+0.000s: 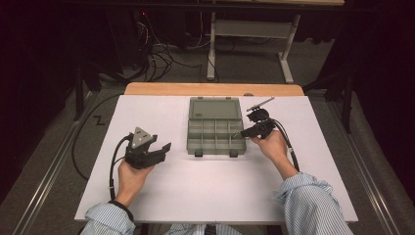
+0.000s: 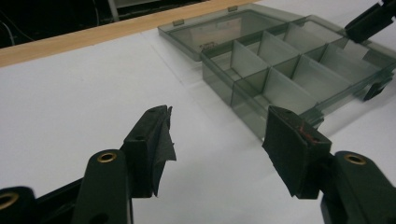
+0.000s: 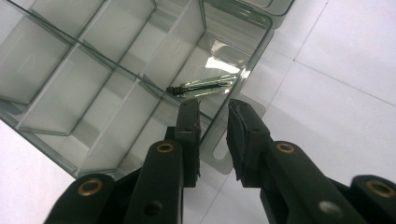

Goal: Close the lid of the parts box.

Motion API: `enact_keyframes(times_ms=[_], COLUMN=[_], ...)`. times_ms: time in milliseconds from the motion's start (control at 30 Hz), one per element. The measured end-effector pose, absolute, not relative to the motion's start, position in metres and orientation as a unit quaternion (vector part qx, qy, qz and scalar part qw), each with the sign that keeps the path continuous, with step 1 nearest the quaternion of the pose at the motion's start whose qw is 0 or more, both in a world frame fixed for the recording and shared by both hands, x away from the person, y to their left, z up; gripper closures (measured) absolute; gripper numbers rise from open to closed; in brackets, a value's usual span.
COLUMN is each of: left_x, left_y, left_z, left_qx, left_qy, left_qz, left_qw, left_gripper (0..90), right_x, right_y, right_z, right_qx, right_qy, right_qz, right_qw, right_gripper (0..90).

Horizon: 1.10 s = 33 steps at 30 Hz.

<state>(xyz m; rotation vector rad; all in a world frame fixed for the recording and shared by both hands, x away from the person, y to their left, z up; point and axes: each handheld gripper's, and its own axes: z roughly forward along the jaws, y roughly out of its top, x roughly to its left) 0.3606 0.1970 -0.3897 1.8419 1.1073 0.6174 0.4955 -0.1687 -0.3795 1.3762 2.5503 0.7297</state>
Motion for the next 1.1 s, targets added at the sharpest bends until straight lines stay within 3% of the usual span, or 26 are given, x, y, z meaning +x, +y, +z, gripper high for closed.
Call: enact_keyframes(times_ms=[700, 1100], left_x=[0.407, 0.432], left_y=[0.175, 0.164], left_z=[-0.385, -0.381], left_qx=[0.759, 0.78], left_qy=[0.454, 0.461], left_qz=[0.225, 0.18], left_qw=[0.408, 0.384], left_gripper=[44.1, 47.0], right_x=[0.494, 0.494], right_y=[-0.168, -0.168], right_z=[-0.38, -0.38], right_qx=[0.457, 0.459], right_qy=[0.852, 0.85], right_qz=[0.243, 0.245], right_qw=[0.081, 0.081], right_gripper=[76.9, 76.9])
